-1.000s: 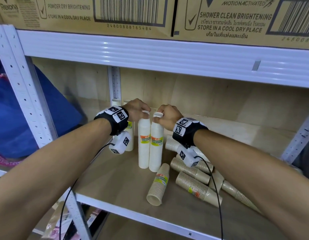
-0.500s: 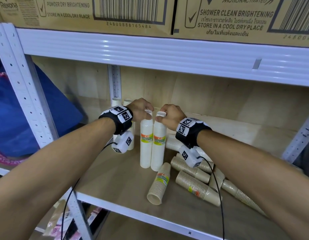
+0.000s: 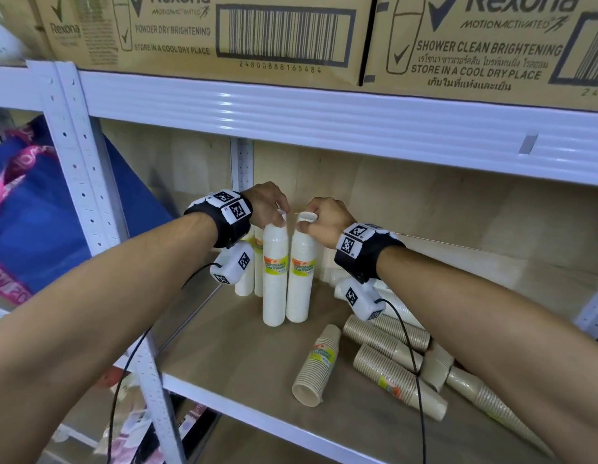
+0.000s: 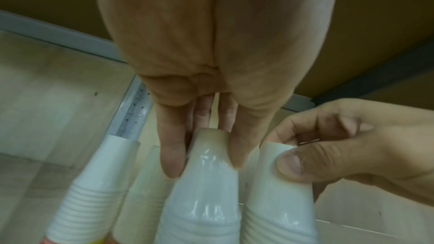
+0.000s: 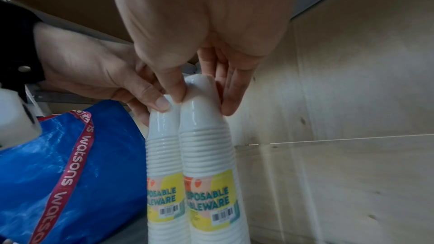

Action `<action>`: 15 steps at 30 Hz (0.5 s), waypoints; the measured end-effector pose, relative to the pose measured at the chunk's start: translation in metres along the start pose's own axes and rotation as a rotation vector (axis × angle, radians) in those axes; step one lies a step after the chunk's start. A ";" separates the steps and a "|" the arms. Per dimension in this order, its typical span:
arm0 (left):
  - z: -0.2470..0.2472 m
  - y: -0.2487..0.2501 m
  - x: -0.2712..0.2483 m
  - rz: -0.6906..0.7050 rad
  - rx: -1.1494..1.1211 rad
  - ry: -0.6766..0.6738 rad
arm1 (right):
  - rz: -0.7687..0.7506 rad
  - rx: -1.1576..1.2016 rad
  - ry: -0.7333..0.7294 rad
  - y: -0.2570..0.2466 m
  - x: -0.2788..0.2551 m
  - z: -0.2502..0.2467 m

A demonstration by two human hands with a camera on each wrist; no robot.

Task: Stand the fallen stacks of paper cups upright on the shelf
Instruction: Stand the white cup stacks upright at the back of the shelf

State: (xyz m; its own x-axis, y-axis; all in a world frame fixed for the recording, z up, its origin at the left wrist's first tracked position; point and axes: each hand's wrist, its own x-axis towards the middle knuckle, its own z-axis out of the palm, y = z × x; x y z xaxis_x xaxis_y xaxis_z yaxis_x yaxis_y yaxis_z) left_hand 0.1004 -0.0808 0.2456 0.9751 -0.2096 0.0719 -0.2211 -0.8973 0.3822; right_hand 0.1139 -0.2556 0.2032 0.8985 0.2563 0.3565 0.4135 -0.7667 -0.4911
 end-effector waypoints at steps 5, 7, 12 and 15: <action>-0.013 -0.025 -0.007 -0.039 0.043 0.051 | -0.036 0.010 -0.017 -0.020 0.013 0.020; -0.016 -0.035 -0.010 -0.055 0.065 0.079 | -0.042 0.020 -0.016 -0.027 0.018 0.029; -0.021 -0.054 -0.015 -0.105 0.101 0.111 | -0.057 0.038 -0.027 -0.041 0.028 0.050; -0.020 -0.062 -0.016 -0.114 0.083 0.137 | -0.060 0.031 -0.060 -0.046 0.034 0.061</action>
State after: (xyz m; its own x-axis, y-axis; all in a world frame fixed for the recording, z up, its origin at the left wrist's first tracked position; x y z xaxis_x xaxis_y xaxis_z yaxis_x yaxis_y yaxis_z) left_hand 0.0984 -0.0141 0.2392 0.9857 -0.0554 0.1592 -0.1043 -0.9423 0.3181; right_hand 0.1342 -0.1761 0.1896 0.8788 0.3364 0.3384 0.4703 -0.7305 -0.4952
